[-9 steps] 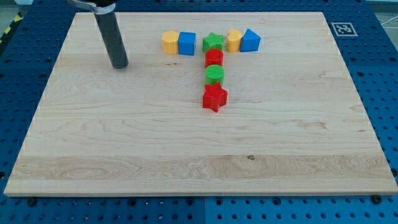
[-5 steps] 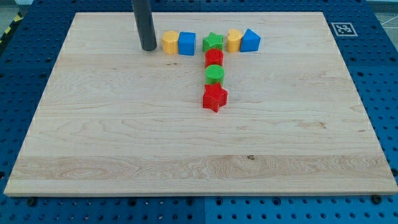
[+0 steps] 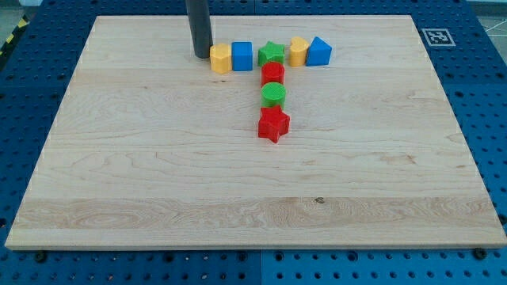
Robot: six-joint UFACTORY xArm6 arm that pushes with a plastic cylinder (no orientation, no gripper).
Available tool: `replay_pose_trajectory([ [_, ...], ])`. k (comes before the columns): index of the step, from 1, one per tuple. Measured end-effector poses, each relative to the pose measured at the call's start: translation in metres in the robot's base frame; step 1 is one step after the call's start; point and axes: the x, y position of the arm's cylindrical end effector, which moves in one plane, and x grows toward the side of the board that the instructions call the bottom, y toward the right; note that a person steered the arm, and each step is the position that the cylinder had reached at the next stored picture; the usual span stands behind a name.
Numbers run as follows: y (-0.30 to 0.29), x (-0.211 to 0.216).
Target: Move the yellow hexagon towards the green circle
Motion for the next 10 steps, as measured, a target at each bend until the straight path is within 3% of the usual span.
replay_pose_trajectory([
  [2, 0.02, 0.014],
  [6, 0.083, 0.1],
  [10, 0.12, 0.131],
])
